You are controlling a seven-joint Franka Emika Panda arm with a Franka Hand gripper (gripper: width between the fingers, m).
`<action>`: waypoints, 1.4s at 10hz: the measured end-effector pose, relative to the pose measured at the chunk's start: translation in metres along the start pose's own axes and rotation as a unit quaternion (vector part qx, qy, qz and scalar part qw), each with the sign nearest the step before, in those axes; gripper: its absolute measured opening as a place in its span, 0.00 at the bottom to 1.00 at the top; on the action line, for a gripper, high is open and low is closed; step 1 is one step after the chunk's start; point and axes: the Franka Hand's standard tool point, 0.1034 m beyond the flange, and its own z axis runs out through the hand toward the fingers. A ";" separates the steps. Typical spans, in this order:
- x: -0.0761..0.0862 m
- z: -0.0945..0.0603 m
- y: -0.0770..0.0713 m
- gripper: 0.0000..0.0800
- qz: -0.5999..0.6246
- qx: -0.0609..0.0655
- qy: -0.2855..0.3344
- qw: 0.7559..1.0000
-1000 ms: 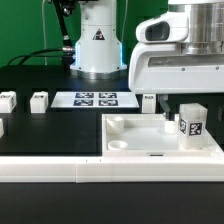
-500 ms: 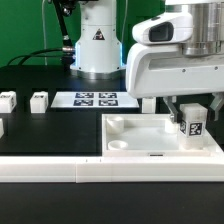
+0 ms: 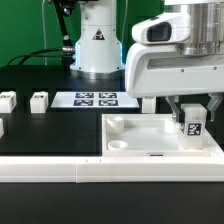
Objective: Assemble square table
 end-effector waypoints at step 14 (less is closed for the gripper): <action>0.003 -0.015 0.014 0.77 0.271 -0.013 0.011 0.962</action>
Offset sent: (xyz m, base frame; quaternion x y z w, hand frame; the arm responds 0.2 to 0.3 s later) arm -0.0042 0.0065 0.0005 -0.0007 -0.0035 0.2937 0.9559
